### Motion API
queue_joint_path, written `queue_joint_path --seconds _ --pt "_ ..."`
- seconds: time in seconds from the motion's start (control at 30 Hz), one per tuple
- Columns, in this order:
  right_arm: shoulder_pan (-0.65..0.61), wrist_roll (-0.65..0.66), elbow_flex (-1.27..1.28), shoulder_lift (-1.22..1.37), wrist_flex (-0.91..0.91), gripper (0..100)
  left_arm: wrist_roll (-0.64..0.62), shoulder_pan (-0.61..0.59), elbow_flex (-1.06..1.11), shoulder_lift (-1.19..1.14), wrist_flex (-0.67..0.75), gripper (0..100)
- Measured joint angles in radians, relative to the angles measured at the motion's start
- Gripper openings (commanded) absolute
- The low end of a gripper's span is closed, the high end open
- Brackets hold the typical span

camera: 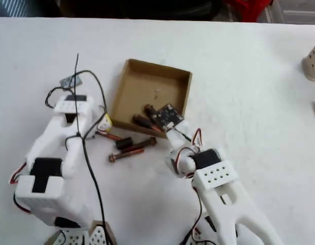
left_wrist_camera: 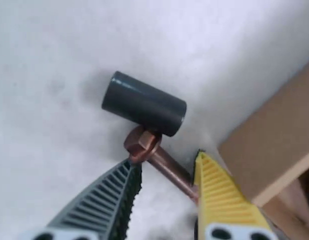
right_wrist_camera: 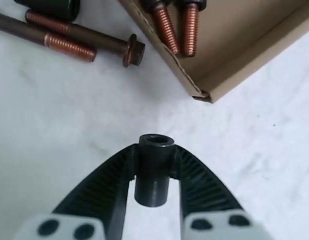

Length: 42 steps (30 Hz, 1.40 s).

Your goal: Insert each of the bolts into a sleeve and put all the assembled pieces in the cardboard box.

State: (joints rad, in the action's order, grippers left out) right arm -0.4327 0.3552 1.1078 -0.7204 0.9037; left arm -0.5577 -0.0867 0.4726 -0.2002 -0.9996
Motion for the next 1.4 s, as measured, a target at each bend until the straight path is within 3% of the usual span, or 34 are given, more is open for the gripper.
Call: queue_joint_path --seconds 0.13,0.27,0.67,1.03,1.2,1.4 --pt "0.0 0.0 0.0 0.0 0.0 1.5 0.017 0.0 -0.005 0.0 0.005 1" --pt "0.0 0.0 0.0 0.0 0.0 1.5 0.08 -0.005 -0.011 -0.002 0.006 2" --pt "0.002 -0.009 0.0 0.0 -0.002 1.5 0.101 0.002 -0.011 -0.002 0.005 2" --pt "-0.1 -0.333 0.0 0.0 -0.021 1.5 0.187 0.006 0.0 0.012 0.009 2" --pt "-0.1 -0.514 0.017 0.0 -0.124 1.5 0.206 0.017 0.155 0.141 0.112 2" --pt "-0.1 -0.62 0.15 0.0 -0.393 1.5 0.292 0.021 0.25 0.25 0.176 2"
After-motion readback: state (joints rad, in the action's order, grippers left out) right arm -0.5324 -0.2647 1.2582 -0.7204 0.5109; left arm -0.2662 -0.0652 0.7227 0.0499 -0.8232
